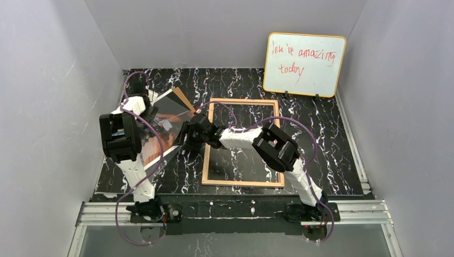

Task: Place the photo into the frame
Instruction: Pick up the photo frame item at the center of the board.

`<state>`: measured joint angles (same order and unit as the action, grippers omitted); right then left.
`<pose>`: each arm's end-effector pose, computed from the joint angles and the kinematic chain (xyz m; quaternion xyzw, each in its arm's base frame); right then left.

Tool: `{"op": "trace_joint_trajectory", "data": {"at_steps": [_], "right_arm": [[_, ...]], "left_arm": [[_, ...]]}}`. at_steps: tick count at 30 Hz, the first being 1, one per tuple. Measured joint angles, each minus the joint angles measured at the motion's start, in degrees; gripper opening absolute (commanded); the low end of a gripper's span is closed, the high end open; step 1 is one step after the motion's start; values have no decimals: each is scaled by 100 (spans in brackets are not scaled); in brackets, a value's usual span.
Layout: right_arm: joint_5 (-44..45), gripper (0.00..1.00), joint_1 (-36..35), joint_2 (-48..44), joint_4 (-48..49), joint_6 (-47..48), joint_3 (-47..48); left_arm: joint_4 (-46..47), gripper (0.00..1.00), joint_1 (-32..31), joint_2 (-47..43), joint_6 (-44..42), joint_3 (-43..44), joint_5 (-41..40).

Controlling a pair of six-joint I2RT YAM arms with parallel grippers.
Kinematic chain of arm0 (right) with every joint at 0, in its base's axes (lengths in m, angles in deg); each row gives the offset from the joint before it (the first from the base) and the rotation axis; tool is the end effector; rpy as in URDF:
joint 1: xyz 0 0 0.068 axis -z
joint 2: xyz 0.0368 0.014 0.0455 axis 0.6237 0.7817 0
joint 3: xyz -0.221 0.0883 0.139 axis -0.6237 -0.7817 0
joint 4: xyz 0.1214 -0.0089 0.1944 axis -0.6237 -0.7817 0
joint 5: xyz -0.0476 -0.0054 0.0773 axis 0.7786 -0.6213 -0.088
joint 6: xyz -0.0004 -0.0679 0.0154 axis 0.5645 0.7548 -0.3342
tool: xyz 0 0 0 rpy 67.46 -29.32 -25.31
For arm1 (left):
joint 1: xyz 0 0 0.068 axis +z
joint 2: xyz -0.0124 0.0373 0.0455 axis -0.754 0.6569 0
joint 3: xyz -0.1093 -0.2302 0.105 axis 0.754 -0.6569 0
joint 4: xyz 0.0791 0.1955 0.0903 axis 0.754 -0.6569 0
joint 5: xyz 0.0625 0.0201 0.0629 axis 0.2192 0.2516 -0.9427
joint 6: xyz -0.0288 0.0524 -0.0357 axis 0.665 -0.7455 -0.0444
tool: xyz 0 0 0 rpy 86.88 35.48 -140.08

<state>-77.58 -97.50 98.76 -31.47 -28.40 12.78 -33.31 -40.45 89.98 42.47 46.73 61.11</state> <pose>0.2536 0.4343 0.1610 0.0168 0.8753 0.4496 0.1770 0.3935 0.0794 0.1817 0.1355 0.9342 0.2611 0.2017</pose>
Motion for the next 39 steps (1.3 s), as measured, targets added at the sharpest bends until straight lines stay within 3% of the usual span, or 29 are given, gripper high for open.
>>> {"op": "trace_joint_trajectory", "data": {"at_steps": [10, 30, 39], "right_arm": [[223, 69, -44, 146, 592, -208, -26], [-315, 70, 31, -192, 3093, -179, -780], [-417, 70, 46, -267, 3375, -286, -780]], "left_arm": [[-11, 78, 2, 0, -114, -2, 15], [-111, 76, 2, 0, -256, -7, 7], [-365, 75, 2, 2, -273, 39, 4]]}}
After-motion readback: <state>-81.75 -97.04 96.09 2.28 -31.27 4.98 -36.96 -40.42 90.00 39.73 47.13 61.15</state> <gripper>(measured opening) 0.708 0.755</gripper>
